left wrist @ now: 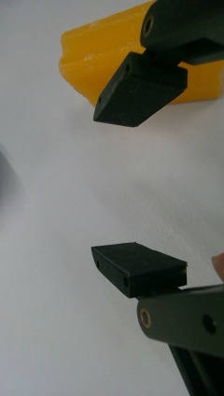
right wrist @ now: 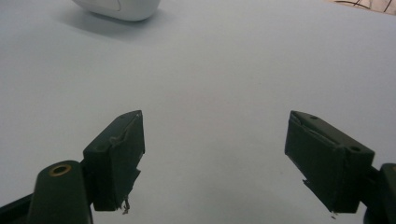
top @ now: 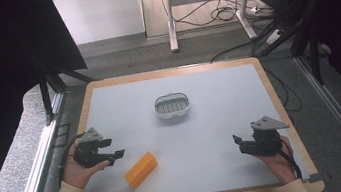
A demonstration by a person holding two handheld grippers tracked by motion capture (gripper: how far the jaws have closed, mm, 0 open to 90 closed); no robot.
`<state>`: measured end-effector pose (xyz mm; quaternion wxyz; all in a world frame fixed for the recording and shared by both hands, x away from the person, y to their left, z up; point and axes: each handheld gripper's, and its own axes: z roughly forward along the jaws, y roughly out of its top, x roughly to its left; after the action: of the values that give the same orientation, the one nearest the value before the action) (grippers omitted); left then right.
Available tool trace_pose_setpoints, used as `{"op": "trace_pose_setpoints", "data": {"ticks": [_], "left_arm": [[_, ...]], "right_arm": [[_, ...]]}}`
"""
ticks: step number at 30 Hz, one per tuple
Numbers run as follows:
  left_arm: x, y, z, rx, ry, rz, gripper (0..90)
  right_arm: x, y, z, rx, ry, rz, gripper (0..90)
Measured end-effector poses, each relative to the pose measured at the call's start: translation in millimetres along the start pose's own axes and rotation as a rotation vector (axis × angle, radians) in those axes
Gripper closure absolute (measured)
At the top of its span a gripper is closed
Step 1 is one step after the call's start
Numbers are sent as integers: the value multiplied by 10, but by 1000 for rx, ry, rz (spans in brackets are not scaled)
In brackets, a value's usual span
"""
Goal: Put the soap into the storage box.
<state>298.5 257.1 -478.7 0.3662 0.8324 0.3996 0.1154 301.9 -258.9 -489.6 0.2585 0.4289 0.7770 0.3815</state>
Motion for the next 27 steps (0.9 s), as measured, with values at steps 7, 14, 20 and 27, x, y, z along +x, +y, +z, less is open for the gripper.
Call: {"op": "trace_pose_setpoints", "data": {"ticks": [7, 14, 20, 27], "left_arm": [[-38, 10, 1, 2, 14, 13, 324], [-83, 45, -59, -3, 8, 23, 328], [-169, 87, -94, -2, 9, 44, 327], [-246, 133, -139, 0, -29, 45, 325]], "right_arm": [[-5, -24, 9, 13, -2, -1, 202], [15, -33, 17, 20, 11, 0, 200], [41, -29, 4, 22, 6, -15, 199], [39, -35, 10, 15, 19, -9, 199]]}}
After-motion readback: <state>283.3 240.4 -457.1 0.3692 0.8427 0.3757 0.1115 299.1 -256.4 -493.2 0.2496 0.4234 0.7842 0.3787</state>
